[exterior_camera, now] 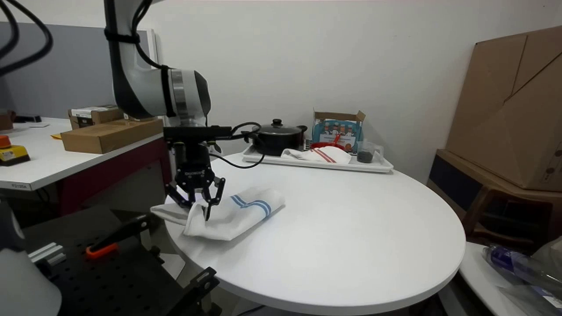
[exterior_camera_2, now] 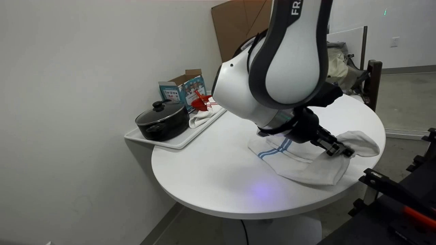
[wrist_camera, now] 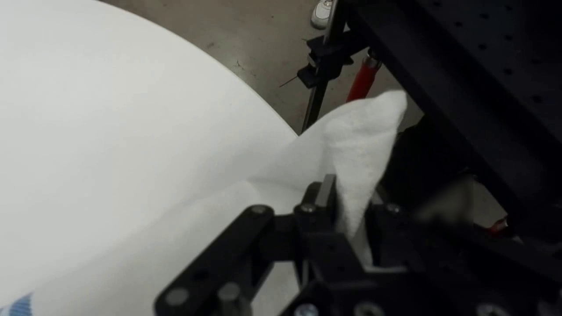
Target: Fold the cloth on the table
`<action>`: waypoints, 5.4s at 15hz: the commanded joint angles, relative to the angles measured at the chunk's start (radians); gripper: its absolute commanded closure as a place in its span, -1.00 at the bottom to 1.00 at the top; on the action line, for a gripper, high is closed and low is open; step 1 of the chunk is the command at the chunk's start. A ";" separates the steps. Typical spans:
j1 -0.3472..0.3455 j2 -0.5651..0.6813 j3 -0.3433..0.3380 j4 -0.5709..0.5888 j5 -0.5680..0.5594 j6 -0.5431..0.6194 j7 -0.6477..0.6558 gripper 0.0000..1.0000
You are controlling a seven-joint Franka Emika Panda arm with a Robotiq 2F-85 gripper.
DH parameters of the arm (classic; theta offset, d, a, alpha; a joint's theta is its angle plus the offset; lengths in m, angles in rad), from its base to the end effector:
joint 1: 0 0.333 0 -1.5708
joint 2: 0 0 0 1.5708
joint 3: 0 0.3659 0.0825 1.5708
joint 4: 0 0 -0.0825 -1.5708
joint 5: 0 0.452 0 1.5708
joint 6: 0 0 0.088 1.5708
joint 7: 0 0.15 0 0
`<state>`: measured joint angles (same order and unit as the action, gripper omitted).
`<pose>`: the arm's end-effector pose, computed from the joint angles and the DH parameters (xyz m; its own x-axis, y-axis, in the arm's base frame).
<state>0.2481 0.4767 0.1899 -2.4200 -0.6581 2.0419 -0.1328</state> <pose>0.3755 0.1313 0.0407 0.2639 0.6055 -0.7508 0.9092 -0.4161 -0.0160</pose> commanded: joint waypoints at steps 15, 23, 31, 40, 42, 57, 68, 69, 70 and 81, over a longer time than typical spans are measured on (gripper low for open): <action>-0.079 0.164 -0.040 0.640 0.146 -0.804 -0.386 0.80; -0.100 0.469 -0.048 1.023 0.075 -0.991 -0.456 0.79; -0.028 0.567 -0.047 1.109 -0.217 -0.858 -0.527 0.79; -0.017 0.629 -0.052 1.244 -0.267 -0.847 -0.721 0.78; -0.018 0.605 -0.053 1.197 -0.245 -0.839 -0.676 0.74; 0.007 0.919 -0.111 1.588 -0.232 -1.026 -0.770 0.79; 0.034 0.988 -0.144 1.700 -0.214 -1.018 -0.836 0.21; 0.034 0.989 -0.144 1.702 -0.214 -1.018 -0.839 0.20; 0.034 0.989 -0.145 1.702 -0.214 -1.018 -0.839 0.20; 0.034 0.989 -0.145 1.703 -0.214 -1.018 -0.840 0.20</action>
<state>0.2654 1.4556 0.0787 -0.7344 -0.8996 1.0206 -0.9612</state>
